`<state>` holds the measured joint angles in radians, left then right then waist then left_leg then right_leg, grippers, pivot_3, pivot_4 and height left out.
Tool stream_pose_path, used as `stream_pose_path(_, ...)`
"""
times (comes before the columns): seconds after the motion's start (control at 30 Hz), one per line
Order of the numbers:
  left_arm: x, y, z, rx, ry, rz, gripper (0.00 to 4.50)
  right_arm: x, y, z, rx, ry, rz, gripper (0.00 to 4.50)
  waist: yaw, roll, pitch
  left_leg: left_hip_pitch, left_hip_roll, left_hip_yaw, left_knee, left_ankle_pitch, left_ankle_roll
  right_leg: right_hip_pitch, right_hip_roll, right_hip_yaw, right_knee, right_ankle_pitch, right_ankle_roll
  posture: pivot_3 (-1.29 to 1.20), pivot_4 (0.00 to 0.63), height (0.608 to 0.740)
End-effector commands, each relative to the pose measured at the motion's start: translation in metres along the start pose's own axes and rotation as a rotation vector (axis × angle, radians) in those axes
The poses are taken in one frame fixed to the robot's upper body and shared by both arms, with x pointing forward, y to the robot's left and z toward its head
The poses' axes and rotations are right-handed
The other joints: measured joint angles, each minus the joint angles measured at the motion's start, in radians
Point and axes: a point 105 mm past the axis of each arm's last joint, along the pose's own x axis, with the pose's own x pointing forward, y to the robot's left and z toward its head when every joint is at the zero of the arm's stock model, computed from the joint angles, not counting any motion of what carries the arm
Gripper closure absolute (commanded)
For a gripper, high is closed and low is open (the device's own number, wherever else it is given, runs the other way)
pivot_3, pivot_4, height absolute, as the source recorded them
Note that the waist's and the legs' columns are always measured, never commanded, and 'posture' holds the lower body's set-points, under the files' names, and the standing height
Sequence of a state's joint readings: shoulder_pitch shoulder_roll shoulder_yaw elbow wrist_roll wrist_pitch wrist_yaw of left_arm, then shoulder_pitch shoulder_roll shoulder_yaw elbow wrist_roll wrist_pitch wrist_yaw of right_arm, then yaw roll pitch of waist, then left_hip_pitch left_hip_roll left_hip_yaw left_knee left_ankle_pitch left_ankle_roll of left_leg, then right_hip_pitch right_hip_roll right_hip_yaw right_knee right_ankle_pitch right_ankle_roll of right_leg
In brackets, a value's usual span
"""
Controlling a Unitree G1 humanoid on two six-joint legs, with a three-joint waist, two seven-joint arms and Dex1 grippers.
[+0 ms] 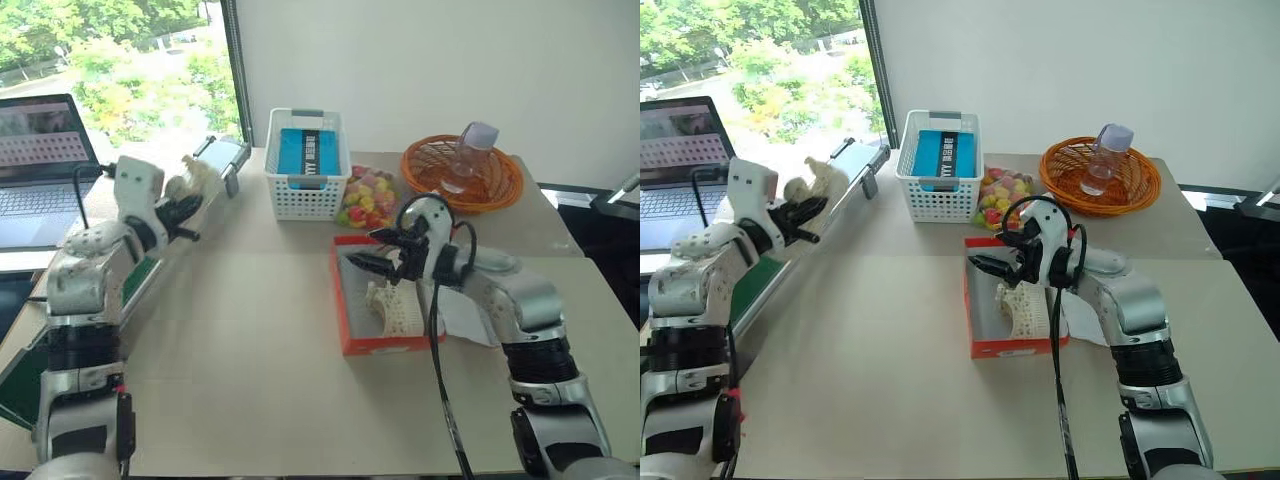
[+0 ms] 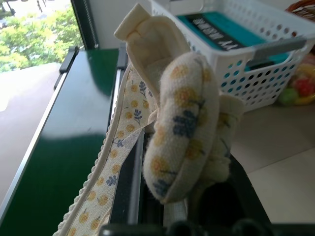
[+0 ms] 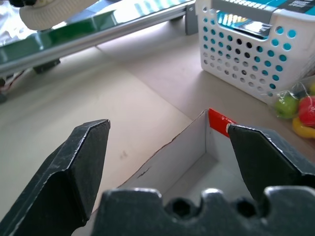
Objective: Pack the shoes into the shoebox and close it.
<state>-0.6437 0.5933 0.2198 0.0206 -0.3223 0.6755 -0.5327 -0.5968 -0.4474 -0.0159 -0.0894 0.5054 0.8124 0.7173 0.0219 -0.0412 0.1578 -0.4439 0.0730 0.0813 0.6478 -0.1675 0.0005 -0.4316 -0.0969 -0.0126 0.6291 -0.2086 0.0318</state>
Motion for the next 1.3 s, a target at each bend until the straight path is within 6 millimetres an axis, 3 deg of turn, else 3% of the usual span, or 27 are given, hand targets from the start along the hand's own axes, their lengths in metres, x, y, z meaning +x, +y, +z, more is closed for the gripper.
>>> stream_pose_path(0.03,0.009,-0.028,0.030,0.027,-0.077,-0.067,4.17,-0.006,0.009,0.044,0.054,-0.143,0.027,0.00,-0.012,0.000,0.000,0.000,0.000,0.000,0.000,0.000,0.000,0.000,0.000,0.000,0.000,0.000,0.000,0.00,0.150,0.740)
stream_pose_path(0.1,0.017,-0.047,0.037,0.010,-0.104,-0.123,4.17,-0.008,0.004,0.061,0.199,-0.217,0.009,0.00,-0.020,0.000,0.000,0.001,0.000,0.000,0.000,0.000,0.000,0.000,0.001,0.001,0.000,0.000,0.000,0.00,0.150,0.740)
stream_pose_path(0.23,0.029,-0.081,0.037,0.028,-0.120,-0.244,4.17,-0.012,-0.005,0.073,0.395,-0.265,-0.045,0.00,-0.024,0.000,0.000,0.002,0.000,0.000,-0.001,0.000,0.000,0.000,0.001,0.001,0.001,0.000,0.000,0.00,0.150,0.740)
stream_pose_path(0.57,0.055,-0.145,0.040,-0.023,-0.177,-0.415,4.17,-0.016,0.001,0.082,0.569,-0.342,-0.054,0.00,-0.026,0.000,0.000,0.000,0.000,0.000,-0.001,0.000,0.001,-0.001,0.001,0.002,0.000,0.000,0.000,0.00,0.150,0.740)
stream_pose_path(0.93,0.053,-0.186,0.046,-0.081,-0.205,-0.505,4.17,-0.020,-0.007,0.079,0.594,-0.340,-0.115,0.00,-0.036,0.000,0.000,0.000,0.000,-0.001,-0.001,0.000,0.001,-0.001,0.001,0.002,-0.001,0.000,0.000,0.00,0.150,0.740)
stream_pose_path(1.3,0.040,-0.210,0.058,-0.120,-0.221,-0.550,4.17,-0.016,-0.019,0.077,0.599,-0.337,-0.146,0.00,-0.037,0.001,0.000,-0.001,0.000,-0.002,-0.001,0.000,0.001,-0.001,0.001,0.002,-0.001,0.000,0.000,0.00,0.150,0.740)
